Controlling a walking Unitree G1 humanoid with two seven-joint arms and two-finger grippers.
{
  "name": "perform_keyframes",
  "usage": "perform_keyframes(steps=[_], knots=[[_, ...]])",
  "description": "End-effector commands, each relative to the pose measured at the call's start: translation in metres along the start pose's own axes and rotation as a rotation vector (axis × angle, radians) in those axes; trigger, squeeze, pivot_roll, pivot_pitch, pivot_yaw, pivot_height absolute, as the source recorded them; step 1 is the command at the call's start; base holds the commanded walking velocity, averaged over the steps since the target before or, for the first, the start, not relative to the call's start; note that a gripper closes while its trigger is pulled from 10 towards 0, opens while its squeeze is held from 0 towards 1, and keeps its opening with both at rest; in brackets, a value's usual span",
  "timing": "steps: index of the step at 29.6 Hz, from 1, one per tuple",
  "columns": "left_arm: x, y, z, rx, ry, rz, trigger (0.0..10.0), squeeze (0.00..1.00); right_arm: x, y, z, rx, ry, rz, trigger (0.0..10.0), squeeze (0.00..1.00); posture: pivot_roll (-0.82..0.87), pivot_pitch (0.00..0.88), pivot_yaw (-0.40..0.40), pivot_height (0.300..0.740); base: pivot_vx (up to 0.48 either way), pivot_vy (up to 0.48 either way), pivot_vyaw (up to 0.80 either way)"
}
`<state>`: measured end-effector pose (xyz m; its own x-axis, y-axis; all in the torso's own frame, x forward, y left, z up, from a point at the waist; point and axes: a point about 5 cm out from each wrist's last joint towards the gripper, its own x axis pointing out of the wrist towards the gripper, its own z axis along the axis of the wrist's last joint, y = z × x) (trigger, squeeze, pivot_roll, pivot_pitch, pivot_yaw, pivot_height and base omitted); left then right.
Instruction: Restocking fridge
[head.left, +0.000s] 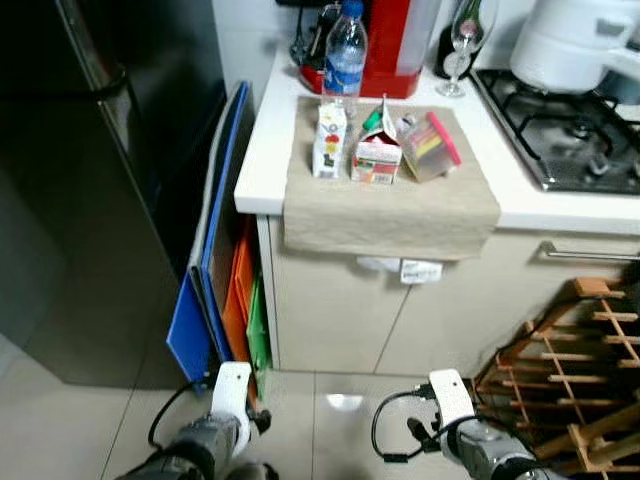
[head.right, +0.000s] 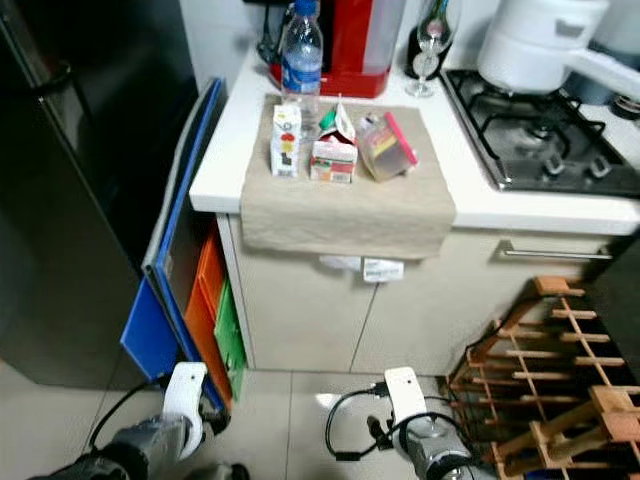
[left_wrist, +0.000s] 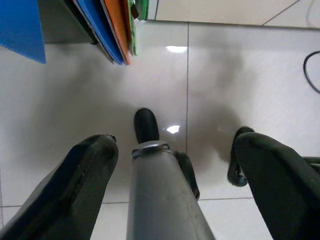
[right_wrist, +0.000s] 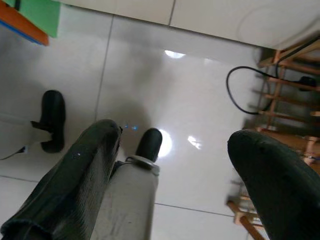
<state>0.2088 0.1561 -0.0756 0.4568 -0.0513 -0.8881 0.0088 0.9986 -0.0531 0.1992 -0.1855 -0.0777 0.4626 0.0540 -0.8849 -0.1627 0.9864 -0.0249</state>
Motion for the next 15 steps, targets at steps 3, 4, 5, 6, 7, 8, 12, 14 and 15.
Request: perform_keyframes(steps=[3, 4, 5, 6, 7, 8, 12, 14, 15], knots=[[0.0, 0.001, -0.005, -0.035, 0.003, 0.006, 10.0, 0.0, -0.001, -0.005, -0.004, 0.0, -0.014, -0.019, 10.0, 0.0, -0.02, 0.0, -0.045, 0.74, 0.0, 0.0, 0.76], [0.0, 0.001, -0.005, -0.035, 0.003, 0.006, 10.0, 0.0, -0.001, -0.005, -0.004, 0.0, -0.014, -0.019, 10.0, 0.0, -0.02, 0.0, -0.045, 0.74, 0.0, 0.0, 0.76], [0.0, 0.001, -0.005, -0.035, 0.003, 0.007, 10.0, 0.0, -0.001, -0.005, -0.006, 0.01, -0.014, -0.022, 10.0, 0.0, -0.02, 0.0, -0.049, 0.74, 0.0, 0.0, 0.77], [0.0, 0.001, -0.006, -0.036, 0.003, 0.007, 10.0, 0.0, -0.001, -0.006, -0.007, 0.013, -0.013, -0.022, 10.0, 0.0, -0.02, 0.0, -0.052, 0.74, 0.0, 0.0, 0.76], [0.0, 0.001, -0.006, -0.038, 0.003, 0.008, 10.0, 0.0, -0.001, -0.006, -0.008, 0.014, -0.008, -0.019, 10.0, 0.0, -0.02, 0.0, -0.057, 0.74, 0.0, 0.0, 0.0], [0.0, 0.001, -0.007, -0.039, 0.003, 0.008, 10.0, 0.0, -0.001, -0.005, -0.012, 0.011, 0.002, -0.012, 10.0, 0.0, -0.02, 0.0, -0.054, 0.74, 0.0, 0.0, 0.0], [0.0, 0.001, -0.006, -0.015, 0.004, 0.005, 10.0, 0.0, -0.001, -0.002, -0.017, 0.017, 0.011, -0.002, 10.0, 0.0, -0.01, 0.0, -0.046, 0.74, 0.0, 0.0, 0.0], [0.0, 0.002, -0.006, -0.006, 0.006, 0.007, 10.0, 0.0, -0.001, -0.003, -0.015, 0.026, 0.009, 0.0, 10.0, 0.0, -0.01, 0.0, -0.032, 0.74, 0.0, 0.0, 0.0], [0.0, 0.004, -0.006, -0.001, 0.007, 0.01, 10.0, 0.0, -0.001, -0.002, -0.015, 0.031, 0.01, 0.002, 10.0, 0.0, -0.01, 0.0, -0.027, 0.74, 0.0, 0.0, 0.0]])
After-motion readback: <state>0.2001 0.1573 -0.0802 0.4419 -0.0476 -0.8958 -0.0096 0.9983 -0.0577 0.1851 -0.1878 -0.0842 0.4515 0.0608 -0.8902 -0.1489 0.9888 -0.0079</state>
